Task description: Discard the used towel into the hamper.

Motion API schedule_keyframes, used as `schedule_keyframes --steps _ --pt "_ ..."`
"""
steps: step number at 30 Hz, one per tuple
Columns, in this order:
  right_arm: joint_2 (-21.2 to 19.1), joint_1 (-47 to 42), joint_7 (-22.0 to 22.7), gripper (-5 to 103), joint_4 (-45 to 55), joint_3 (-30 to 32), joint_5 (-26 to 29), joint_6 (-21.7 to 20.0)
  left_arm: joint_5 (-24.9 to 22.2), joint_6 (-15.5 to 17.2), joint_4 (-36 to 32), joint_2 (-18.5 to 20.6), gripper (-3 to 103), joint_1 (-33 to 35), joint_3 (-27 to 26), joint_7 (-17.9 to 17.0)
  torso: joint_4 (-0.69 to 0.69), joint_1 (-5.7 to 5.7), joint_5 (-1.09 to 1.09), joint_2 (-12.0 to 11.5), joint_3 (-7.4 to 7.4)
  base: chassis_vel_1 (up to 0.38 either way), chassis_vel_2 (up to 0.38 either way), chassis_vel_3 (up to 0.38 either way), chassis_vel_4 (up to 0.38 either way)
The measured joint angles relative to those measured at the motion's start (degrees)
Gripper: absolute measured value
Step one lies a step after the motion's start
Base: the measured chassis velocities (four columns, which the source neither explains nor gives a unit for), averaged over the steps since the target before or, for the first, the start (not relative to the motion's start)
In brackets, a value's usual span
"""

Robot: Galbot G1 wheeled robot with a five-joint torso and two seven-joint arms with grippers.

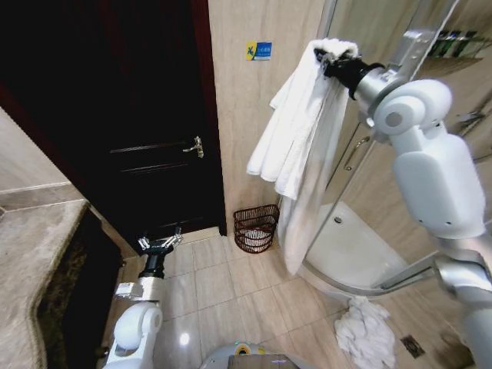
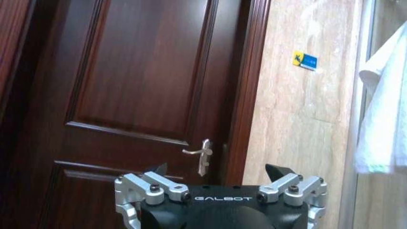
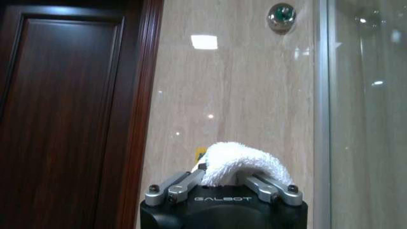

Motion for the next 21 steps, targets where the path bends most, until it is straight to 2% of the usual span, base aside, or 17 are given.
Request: schedule_keyframes --steps 6,12,21 --pt "0.8 -0.2 -0.2 7 -0.6 -0.2 -1.2 0.0 0.0 0.0 0.2 0.1 100 0.1 0.0 0.3 0.00 0.00 -0.01 0.0 0.00 0.000 0.000 0.000 0.000" --pt "1.1 3.0 -1.5 7 -3.8 -1.7 -3.5 0.0 0.2 -2.0 0.3 0.3 100 0.7 -0.1 0.3 0.04 0.00 -0.01 0.0 0.00 0.045 0.049 0.053 0.050" --pt "5.8 10.4 -4.2 7 -15.4 -5.2 -9.0 1.2 0.2 -3.2 0.2 -0.1 100 1.2 0.1 1.1 0.00 0.00 -0.01 0.0 0.00 0.003 0.004 0.006 0.002"
